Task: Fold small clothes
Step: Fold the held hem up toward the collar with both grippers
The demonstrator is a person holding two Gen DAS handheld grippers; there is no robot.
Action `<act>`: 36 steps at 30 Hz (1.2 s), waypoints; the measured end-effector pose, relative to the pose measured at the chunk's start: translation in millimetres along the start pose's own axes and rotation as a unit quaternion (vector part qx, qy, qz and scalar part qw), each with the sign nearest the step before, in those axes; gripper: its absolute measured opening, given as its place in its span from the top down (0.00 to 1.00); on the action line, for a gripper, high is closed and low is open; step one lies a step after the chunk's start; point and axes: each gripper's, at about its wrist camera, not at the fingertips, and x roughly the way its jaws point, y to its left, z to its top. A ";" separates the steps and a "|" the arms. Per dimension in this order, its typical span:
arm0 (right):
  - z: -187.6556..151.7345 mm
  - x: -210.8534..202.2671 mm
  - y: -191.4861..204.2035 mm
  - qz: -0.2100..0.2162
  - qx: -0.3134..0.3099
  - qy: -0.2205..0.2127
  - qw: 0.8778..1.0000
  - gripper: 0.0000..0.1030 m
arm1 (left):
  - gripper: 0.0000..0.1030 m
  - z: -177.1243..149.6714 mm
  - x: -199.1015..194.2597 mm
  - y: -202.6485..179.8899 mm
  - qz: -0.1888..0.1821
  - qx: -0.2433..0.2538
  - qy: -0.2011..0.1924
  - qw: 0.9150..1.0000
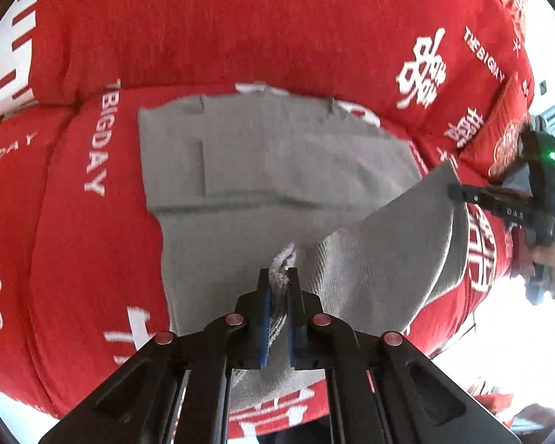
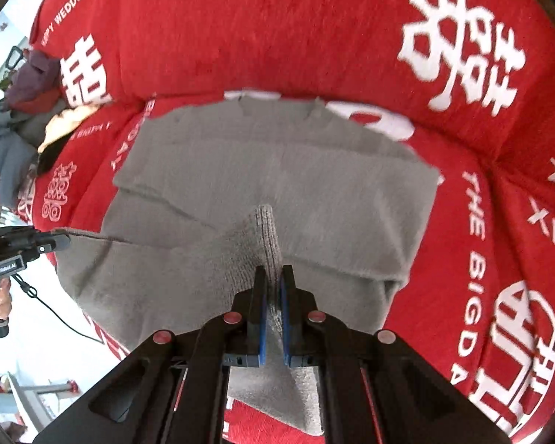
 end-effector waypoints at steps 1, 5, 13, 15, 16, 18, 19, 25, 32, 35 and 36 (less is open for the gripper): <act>4.7 -5.3 -0.1 -0.002 0.003 -0.010 1.000 0.94 | 0.92 7.3 -5.0 2.9 -0.003 -0.004 -0.007 1.000; 29.1 -22.6 2.8 -0.005 0.012 -0.048 0.999 0.94 | 0.92 44.7 -21.8 -1.4 -0.014 -0.020 -0.052 0.998; 85.3 -28.1 -26.9 -0.014 0.031 -0.088 0.996 0.94 | 0.92 128.2 -12.8 13.2 0.012 -0.015 -0.103 0.994; 103.0 -14.0 -39.3 -0.021 0.039 -0.090 0.995 0.94 | 0.92 149.2 7.4 20.1 0.020 -0.021 -0.105 0.994; 108.5 -6.3 -43.0 -0.025 0.039 -0.090 0.995 0.94 | 0.92 155.0 14.4 22.3 0.022 -0.024 -0.105 0.994; 120.7 13.4 -52.7 -0.030 0.043 -0.083 0.995 0.94 | 0.92 168.5 37.9 29.0 0.031 -0.033 -0.097 0.994; 126.6 28.0 -59.5 -0.030 0.050 -0.073 0.996 0.94 | 0.92 174.0 51.1 32.6 0.039 -0.036 -0.092 0.994; 138.8 100.5 -91.6 -0.025 0.086 -0.021 0.996 0.94 | 0.92 185.2 114.7 56.3 0.098 -0.068 -0.060 0.991; 137.1 134.1 -99.9 -0.035 0.093 -0.001 0.995 0.91 | 0.78 184.8 125.9 69.5 0.148 -0.109 -0.038 0.982; 136.7 124.2 -104.9 -0.061 0.104 -0.006 0.993 0.59 | 0.31 178.8 105.9 65.5 0.188 -0.107 -0.054 0.975; 136.2 119.4 -107.5 -0.059 0.111 -0.009 0.992 0.48 | 0.31 176.0 98.0 63.4 0.191 -0.105 -0.061 0.974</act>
